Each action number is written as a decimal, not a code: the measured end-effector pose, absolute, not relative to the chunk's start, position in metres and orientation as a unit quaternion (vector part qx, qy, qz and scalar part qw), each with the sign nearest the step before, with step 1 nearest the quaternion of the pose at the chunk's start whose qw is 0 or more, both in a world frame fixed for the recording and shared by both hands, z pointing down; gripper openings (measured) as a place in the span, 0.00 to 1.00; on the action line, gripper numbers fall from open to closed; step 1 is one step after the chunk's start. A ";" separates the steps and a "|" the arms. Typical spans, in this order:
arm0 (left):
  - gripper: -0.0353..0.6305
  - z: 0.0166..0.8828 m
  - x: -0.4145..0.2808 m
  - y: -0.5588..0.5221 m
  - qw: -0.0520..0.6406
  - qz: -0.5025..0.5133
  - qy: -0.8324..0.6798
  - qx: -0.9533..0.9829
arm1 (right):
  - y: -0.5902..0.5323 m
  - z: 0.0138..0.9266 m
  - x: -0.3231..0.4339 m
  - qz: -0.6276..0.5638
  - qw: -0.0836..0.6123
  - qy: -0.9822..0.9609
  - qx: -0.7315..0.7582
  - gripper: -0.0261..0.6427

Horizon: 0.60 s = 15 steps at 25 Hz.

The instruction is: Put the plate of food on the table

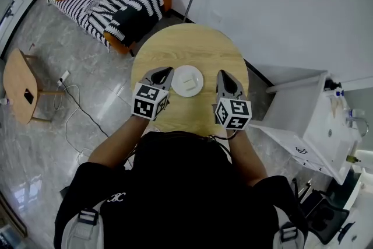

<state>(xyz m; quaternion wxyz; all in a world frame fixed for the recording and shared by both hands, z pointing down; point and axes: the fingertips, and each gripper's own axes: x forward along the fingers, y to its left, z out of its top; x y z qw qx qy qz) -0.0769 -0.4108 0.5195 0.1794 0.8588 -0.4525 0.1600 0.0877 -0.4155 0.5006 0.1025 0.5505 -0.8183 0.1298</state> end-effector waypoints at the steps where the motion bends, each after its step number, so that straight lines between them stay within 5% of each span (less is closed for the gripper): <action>1: 0.06 0.519 -0.076 -0.411 0.179 0.160 -0.452 0.859 | -0.414 0.496 0.088 0.123 0.096 -0.820 0.551 0.05; 15: 0.06 0.515 -0.075 -0.411 0.168 0.161 -0.450 0.862 | -0.410 0.484 0.076 0.089 0.086 -0.834 0.537 0.05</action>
